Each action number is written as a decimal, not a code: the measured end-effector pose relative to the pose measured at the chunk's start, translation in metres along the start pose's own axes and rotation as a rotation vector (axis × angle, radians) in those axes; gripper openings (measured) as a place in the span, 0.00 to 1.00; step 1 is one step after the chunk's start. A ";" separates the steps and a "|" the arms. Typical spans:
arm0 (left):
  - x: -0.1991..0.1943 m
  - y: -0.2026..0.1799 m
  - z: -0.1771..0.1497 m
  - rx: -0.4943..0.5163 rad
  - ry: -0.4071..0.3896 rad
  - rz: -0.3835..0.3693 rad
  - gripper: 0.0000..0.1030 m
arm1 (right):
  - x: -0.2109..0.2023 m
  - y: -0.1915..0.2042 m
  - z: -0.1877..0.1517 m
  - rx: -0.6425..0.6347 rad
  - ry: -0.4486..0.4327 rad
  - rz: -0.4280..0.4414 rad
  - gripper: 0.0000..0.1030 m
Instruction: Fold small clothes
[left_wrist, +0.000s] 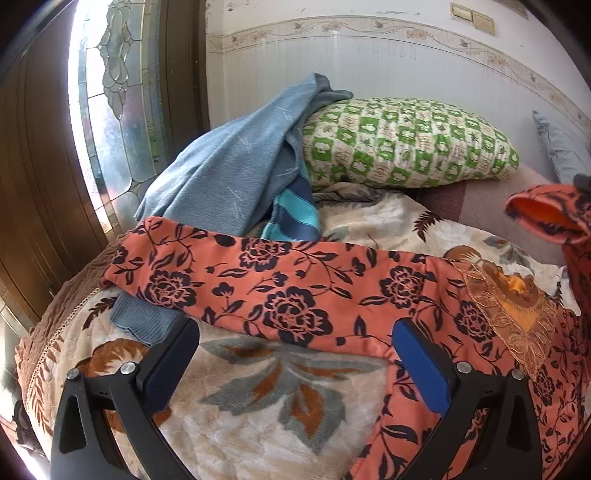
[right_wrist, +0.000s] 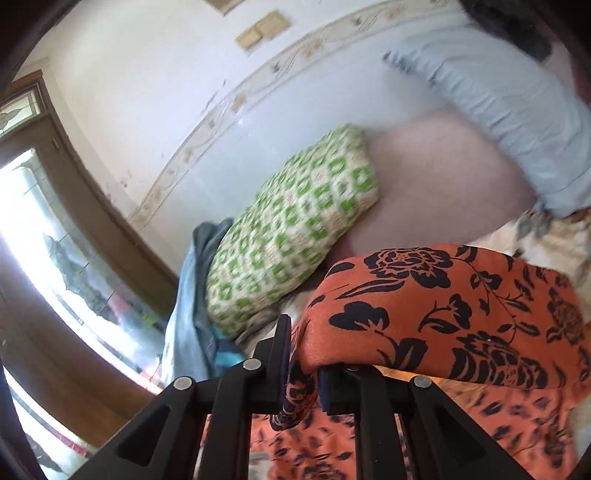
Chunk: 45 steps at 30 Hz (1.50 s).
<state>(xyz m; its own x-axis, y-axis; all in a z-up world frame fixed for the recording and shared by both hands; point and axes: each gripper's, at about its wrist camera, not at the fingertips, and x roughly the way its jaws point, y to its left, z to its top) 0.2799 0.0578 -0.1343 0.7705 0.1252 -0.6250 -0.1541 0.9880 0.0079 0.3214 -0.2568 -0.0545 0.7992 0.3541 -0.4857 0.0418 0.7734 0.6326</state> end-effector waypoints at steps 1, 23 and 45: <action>0.002 0.007 0.001 -0.008 -0.003 0.023 1.00 | 0.028 0.008 -0.014 0.022 0.080 0.004 0.14; 0.039 0.016 0.003 -0.139 0.135 -0.216 1.00 | 0.012 -0.111 -0.063 0.068 0.270 -0.179 0.62; 0.100 -0.016 -0.002 -0.027 0.278 -0.183 0.17 | -0.004 -0.253 -0.041 0.033 0.220 -0.592 0.19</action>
<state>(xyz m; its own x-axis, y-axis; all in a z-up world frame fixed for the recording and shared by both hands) 0.3585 0.0545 -0.1982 0.5892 -0.0872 -0.8033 -0.0476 0.9887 -0.1422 0.2827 -0.4323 -0.2374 0.4929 -0.0265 -0.8697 0.4605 0.8560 0.2349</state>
